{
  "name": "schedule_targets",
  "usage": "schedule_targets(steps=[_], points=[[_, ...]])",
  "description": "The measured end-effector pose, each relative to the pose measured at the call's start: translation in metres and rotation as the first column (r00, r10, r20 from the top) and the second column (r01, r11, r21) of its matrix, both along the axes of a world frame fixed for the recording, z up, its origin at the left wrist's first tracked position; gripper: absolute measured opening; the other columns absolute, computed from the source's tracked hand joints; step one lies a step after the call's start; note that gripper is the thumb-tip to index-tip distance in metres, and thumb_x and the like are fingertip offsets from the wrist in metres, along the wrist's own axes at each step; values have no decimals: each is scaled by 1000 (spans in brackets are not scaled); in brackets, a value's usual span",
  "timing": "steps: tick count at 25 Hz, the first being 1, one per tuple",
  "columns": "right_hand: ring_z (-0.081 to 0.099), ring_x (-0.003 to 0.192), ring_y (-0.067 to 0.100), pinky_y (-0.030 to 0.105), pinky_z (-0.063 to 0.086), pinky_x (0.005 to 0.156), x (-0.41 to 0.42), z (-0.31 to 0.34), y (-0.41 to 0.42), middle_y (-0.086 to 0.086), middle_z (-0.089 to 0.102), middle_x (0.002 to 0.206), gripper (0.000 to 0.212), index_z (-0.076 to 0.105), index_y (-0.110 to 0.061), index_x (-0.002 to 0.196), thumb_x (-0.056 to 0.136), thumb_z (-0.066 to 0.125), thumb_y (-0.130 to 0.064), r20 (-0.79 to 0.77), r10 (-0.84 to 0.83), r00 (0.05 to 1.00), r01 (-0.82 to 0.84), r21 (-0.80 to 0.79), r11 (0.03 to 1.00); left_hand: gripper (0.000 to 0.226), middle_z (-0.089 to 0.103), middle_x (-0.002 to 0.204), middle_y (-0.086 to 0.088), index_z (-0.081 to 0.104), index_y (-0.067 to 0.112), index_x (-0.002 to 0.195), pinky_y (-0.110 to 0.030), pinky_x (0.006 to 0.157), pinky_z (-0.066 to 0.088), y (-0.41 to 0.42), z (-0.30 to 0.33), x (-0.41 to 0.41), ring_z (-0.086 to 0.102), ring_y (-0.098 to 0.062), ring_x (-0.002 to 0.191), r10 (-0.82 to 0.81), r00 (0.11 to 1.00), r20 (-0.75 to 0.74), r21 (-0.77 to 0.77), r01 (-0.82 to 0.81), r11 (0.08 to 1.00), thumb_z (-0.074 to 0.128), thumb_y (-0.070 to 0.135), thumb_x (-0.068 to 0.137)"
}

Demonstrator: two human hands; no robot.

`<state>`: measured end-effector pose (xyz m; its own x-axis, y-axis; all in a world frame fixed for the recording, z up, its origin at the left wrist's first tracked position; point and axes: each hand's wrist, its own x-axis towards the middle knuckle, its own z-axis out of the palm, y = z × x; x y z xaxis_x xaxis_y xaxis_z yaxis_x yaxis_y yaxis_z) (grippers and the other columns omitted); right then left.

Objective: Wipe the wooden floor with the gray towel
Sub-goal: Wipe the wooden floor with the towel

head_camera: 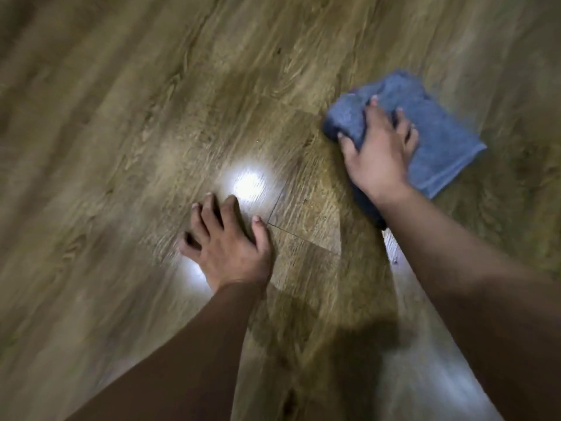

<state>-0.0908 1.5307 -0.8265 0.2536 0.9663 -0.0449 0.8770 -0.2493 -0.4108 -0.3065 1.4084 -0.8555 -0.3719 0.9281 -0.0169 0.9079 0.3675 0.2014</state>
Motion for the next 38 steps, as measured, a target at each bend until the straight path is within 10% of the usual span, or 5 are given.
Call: schedule_targets(steps=[9, 21, 27, 34, 38], points=[[16, 153, 24, 49, 10, 124, -34, 10, -120, -7, 33, 160, 62, 46, -18, 145, 89, 53, -43, -15, 597, 802, -598, -20, 801, 51, 42, 157, -9, 57, 18, 135, -60, 111, 19, -2, 5, 0, 29, -33, 149, 8, 1000, 11, 50, -8, 999, 42, 39, 90], [22, 148, 40, 54, 7, 122, 41, 4, -24, 3, 37, 159, 61, 48, -16, 143, 93, 60, -49, 7, -27, 1000, 26, 17, 1000, 44, 39, 158, -8, 51, 19, 131, -57, 109, 12, -1, 2, 1, 24, -31, 150, 3, 999, -45, 11, -2, 1000, 42, 38, 93], [21, 150, 34, 50, 7, 124, -60, -2, -35, -5, 37, 159, 58, 51, -21, 142, 91, 61, -47, 47, 397, 917, -399, 74, 914, 45, 43, 155, -11, 56, 18, 132, -62, 110, 16, 1, 3, 0, 28, -35, 148, -3, 1000, -31, 23, 3, 1000, 45, 37, 92], [23, 151, 26, 49, 9, 124, -43, -2, -120, -5, 42, 156, 57, 56, -16, 136, 87, 69, -42, 52, 499, 865, -501, 44, 864, 38, 53, 120, -14, 60, 17, 109, -54, 95, 33, 41, 14, -48, 45, -35, 113, -113, 994, -1, 5, 113, 994, 48, 43, 84], [21, 151, 27, 53, 5, 124, -42, -2, -119, -3, 34, 160, 70, 50, -24, 139, 80, 61, -60, 110, 449, 887, -455, 40, 889, 45, 44, 148, -13, 53, 14, 128, -60, 111, 24, 102, 7, -91, 36, -32, 139, -56, 998, 26, 82, 53, 995, 43, 45, 97]])
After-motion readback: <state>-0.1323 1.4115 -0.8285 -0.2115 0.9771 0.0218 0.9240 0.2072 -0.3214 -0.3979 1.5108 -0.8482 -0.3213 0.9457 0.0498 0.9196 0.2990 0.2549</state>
